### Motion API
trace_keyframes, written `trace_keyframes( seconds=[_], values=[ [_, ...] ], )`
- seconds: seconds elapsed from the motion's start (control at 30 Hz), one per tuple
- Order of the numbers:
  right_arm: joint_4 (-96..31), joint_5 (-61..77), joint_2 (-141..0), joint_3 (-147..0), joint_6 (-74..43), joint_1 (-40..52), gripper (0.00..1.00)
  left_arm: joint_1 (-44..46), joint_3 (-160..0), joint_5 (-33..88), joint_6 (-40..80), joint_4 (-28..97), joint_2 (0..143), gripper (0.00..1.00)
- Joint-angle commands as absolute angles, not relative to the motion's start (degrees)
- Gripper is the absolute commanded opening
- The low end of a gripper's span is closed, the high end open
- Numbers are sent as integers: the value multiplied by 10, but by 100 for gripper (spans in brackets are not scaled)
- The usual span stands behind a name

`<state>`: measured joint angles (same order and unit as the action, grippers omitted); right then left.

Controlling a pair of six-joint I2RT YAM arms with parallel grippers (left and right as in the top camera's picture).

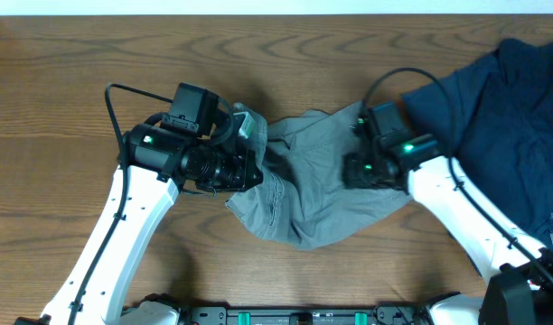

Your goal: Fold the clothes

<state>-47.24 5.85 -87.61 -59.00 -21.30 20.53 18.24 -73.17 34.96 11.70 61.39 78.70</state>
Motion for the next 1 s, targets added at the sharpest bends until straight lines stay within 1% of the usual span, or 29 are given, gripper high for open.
trace_keyframes(
  seconds=[0.0, 0.1, 0.2, 0.43, 0.67, 0.77, 0.97],
  values=[
    [-496, -60, -892, -570, -186, 163, 47, 186, -741, 353, 117, 607, 779, 6],
    [-473, -56, -899, -536, -170, 139, 46, 186, -741, 353, 119, 604, 779, 6],
    [-414, -53, -908, -488, -164, 136, 45, 186, -741, 353, 122, 601, 779, 6],
    [-288, 82, -921, -420, -158, 174, 44, 200, -741, 369, 176, 560, 779, 6],
    [-258, 86, -921, -418, -227, 253, 44, 271, -741, 363, 188, 493, 789, 6],
    [-262, 86, -921, -418, -249, 271, 44, 295, -741, 327, 211, 477, 806, 6],
    [-261, 91, -921, -418, -257, 286, 45, 329, -741, 323, 220, 435, 850, 6]
  ],
)
